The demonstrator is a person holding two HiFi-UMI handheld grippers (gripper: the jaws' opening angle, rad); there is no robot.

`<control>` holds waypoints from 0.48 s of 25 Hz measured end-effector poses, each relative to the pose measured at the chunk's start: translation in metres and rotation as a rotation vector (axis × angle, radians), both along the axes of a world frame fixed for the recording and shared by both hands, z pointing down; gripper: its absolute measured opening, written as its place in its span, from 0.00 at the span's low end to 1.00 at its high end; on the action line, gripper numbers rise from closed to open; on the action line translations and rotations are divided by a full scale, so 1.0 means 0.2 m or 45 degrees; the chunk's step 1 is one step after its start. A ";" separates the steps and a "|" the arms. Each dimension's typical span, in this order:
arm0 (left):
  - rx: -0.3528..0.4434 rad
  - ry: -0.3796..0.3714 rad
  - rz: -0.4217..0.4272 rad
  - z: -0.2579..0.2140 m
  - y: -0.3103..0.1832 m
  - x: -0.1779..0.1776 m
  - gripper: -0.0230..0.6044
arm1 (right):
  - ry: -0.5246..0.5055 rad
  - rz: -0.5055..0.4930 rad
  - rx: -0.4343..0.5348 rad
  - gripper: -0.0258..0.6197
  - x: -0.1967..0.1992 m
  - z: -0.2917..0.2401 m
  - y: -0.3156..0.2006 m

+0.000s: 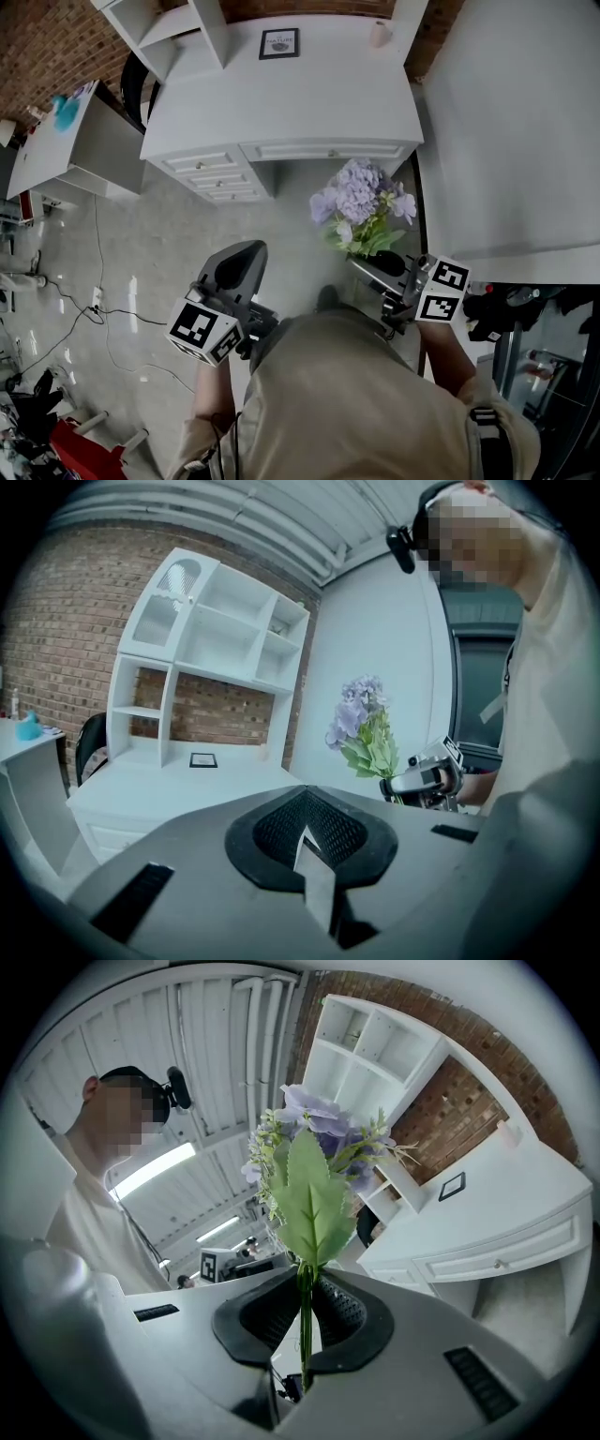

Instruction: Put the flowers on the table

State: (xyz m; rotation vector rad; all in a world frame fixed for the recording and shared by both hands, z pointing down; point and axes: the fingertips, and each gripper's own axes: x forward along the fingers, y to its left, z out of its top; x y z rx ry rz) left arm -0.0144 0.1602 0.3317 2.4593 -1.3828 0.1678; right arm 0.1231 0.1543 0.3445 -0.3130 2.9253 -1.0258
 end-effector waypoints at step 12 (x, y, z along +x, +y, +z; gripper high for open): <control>-0.007 -0.015 -0.019 0.02 0.01 0.05 0.05 | 0.003 -0.021 0.008 0.11 0.05 0.06 0.02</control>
